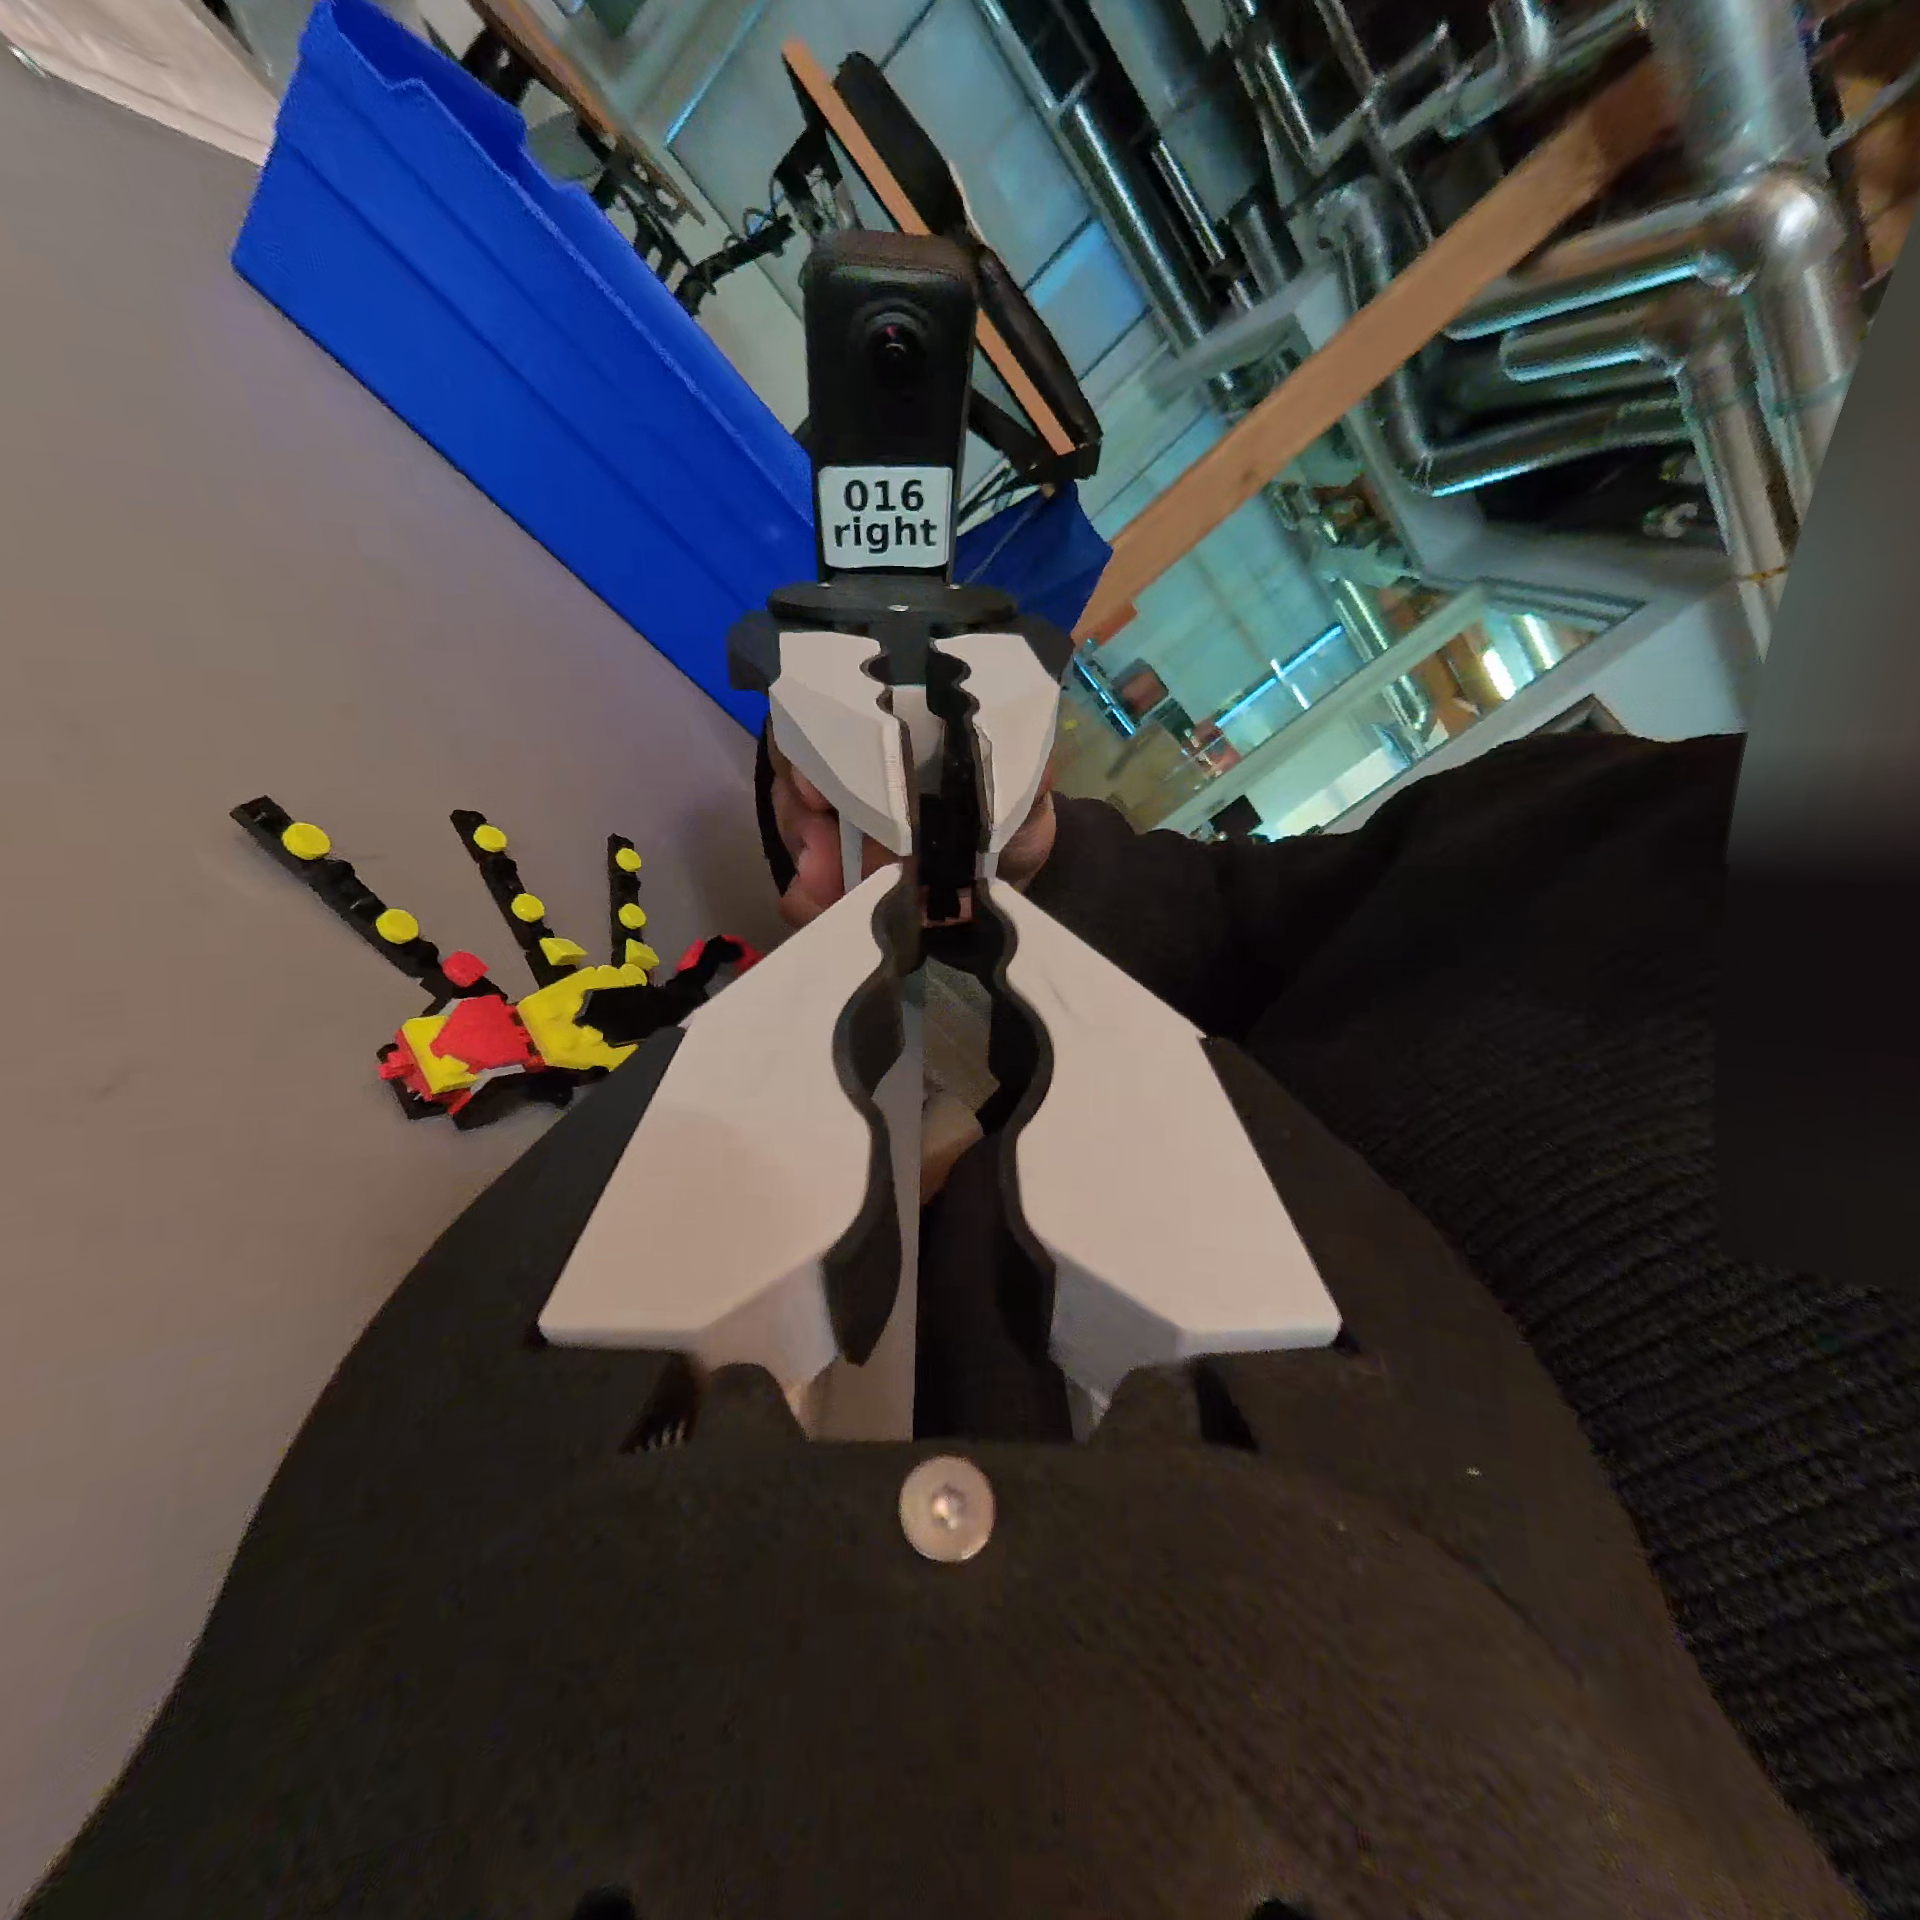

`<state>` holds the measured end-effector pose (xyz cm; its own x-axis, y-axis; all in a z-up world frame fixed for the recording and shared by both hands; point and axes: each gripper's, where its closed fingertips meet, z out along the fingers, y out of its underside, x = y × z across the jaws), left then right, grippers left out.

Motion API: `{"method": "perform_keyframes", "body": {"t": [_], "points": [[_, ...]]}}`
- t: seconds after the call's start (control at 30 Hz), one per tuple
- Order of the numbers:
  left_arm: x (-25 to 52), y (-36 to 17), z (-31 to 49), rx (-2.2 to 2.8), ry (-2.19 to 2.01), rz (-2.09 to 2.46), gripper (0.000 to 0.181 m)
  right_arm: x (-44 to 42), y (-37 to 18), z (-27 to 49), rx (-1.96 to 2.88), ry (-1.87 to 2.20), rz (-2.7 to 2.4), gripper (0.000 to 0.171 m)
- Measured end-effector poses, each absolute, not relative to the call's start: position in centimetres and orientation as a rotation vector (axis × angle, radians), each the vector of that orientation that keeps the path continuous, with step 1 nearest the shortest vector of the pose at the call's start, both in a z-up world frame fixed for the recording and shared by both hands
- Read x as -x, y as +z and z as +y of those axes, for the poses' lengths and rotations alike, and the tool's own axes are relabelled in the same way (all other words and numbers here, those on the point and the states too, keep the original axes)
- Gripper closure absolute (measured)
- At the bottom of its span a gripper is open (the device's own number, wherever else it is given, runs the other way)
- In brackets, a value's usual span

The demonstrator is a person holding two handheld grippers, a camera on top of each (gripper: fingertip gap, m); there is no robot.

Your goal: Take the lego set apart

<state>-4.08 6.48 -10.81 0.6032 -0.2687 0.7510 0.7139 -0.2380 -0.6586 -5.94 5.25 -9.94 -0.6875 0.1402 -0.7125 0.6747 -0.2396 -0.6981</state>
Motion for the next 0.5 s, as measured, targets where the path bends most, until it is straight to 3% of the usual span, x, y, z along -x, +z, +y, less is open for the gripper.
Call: {"method": "perform_keyframes", "body": {"t": [0.2,0.5], "points": [[4.5,-10.9,6.6,1.568,-0.917,-0.405,0.175,6.3,-10.0,5.5,-1.001,-1.999,1.608,0.162],[6.2,-12.7,6.9,1.758,-0.512,-0.391,0.177,7.4,-11.2,5.8,-1.14,-2.007,1.743,0.152]]}}
